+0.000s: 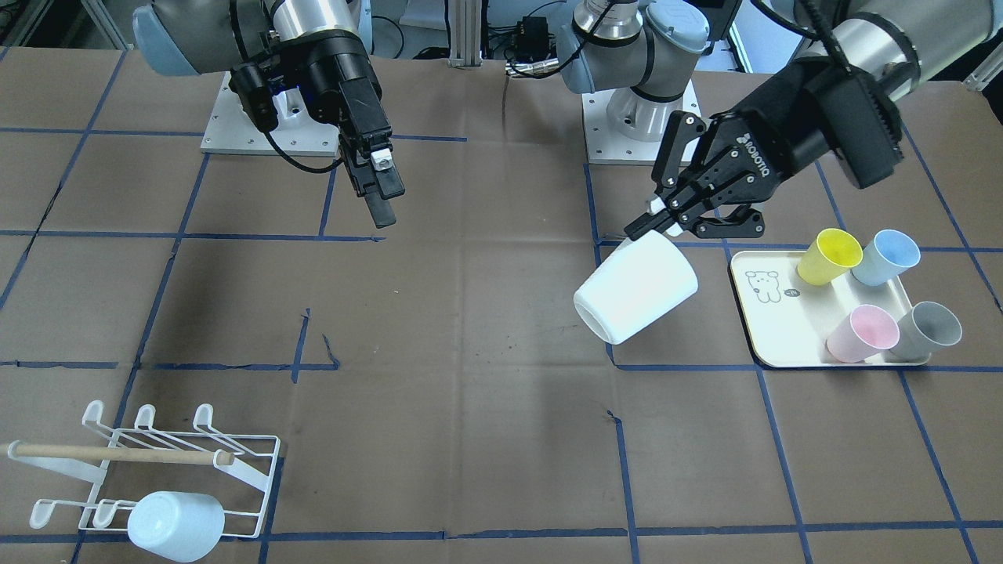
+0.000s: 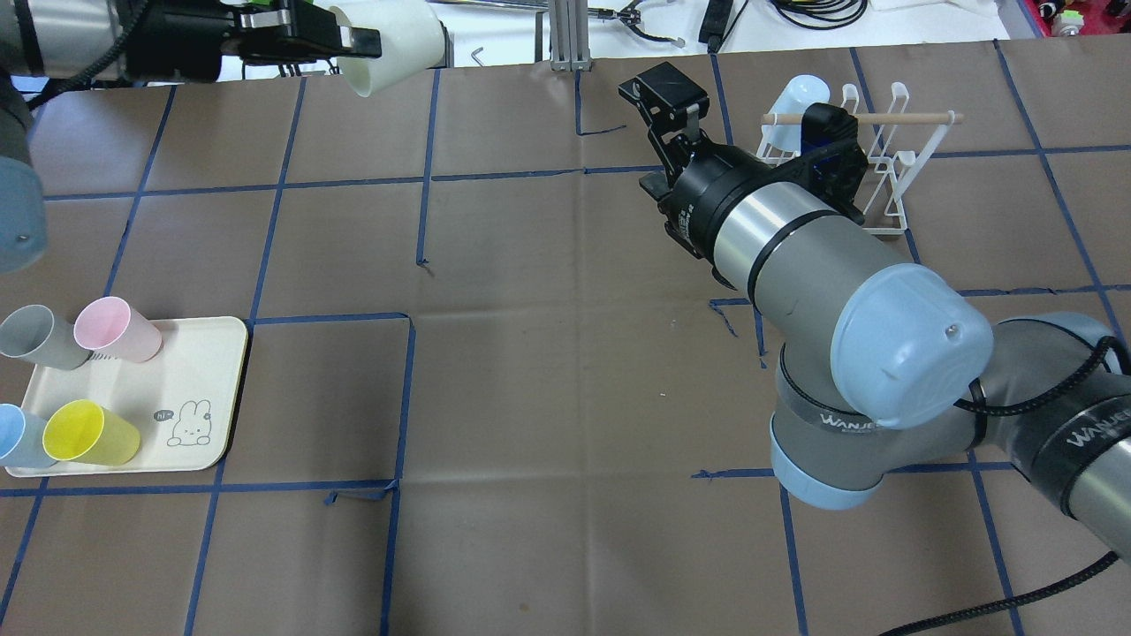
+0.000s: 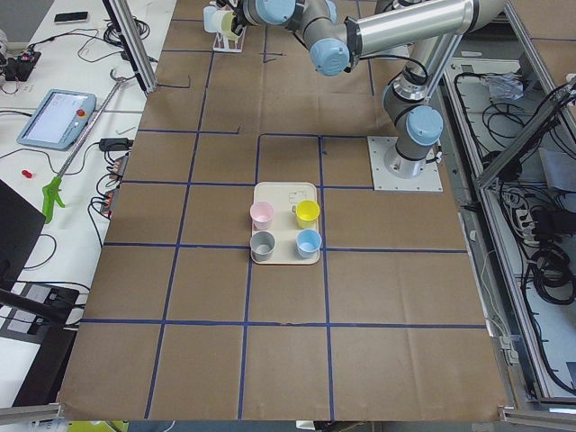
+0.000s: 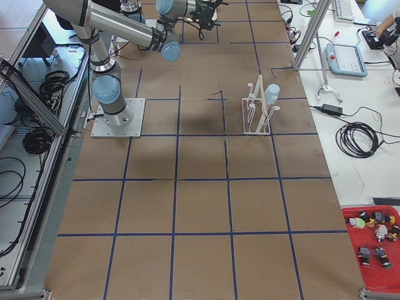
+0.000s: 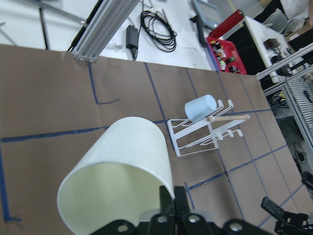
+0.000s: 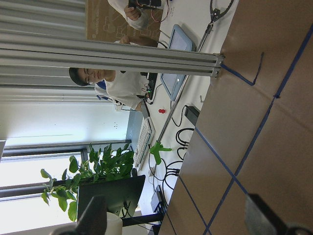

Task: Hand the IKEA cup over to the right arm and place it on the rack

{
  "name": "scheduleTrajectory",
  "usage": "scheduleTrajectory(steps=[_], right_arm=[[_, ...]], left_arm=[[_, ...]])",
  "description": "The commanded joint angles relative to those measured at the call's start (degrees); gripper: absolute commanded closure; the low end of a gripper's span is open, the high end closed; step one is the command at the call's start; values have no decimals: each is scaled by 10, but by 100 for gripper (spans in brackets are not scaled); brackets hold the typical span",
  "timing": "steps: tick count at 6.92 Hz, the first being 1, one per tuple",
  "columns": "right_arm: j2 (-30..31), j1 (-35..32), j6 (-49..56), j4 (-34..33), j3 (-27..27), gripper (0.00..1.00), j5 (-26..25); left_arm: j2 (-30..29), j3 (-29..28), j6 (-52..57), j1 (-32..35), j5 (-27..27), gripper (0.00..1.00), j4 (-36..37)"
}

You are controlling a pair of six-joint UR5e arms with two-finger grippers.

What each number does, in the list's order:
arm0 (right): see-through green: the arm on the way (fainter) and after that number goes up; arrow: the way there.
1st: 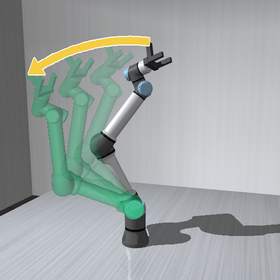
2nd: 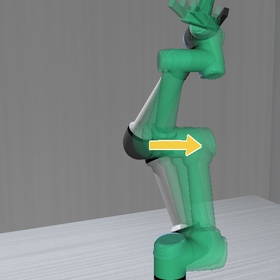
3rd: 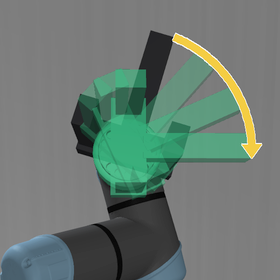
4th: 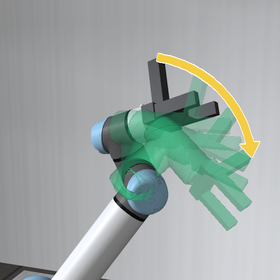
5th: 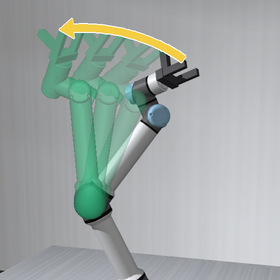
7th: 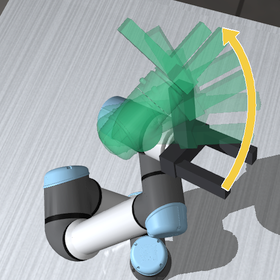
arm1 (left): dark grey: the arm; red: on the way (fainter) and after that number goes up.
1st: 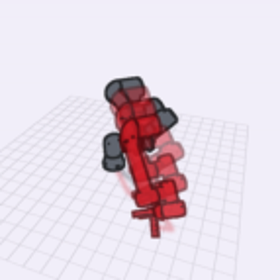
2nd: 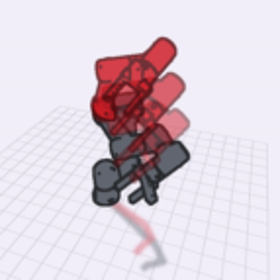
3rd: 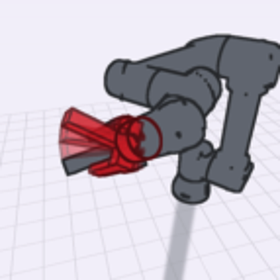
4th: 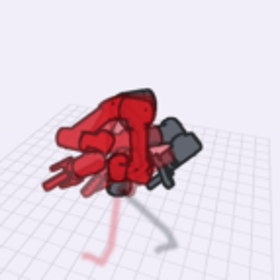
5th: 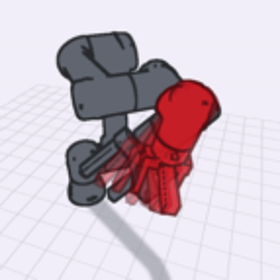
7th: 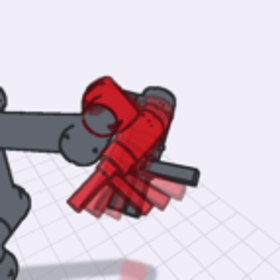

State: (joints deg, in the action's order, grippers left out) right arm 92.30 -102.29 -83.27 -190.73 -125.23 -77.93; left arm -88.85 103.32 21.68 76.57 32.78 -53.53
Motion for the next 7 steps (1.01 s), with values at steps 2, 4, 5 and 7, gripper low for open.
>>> scheduleTrajectory(steps=[2,4,5,7], right_arm=[[10,0,-22,2,-1,0,16],[3,-2,-48,1,-2,0,16],[2,-2,-47,5,-4,0,9],[-4,-19,-51,39,-2,0,17]], left_arm=[[7,112,-13,38,-6,100,202],[9,159,-19,67,1,100,291],[9,183,-19,79,3,100,336],[6,219,-19,81,3,100,399]])
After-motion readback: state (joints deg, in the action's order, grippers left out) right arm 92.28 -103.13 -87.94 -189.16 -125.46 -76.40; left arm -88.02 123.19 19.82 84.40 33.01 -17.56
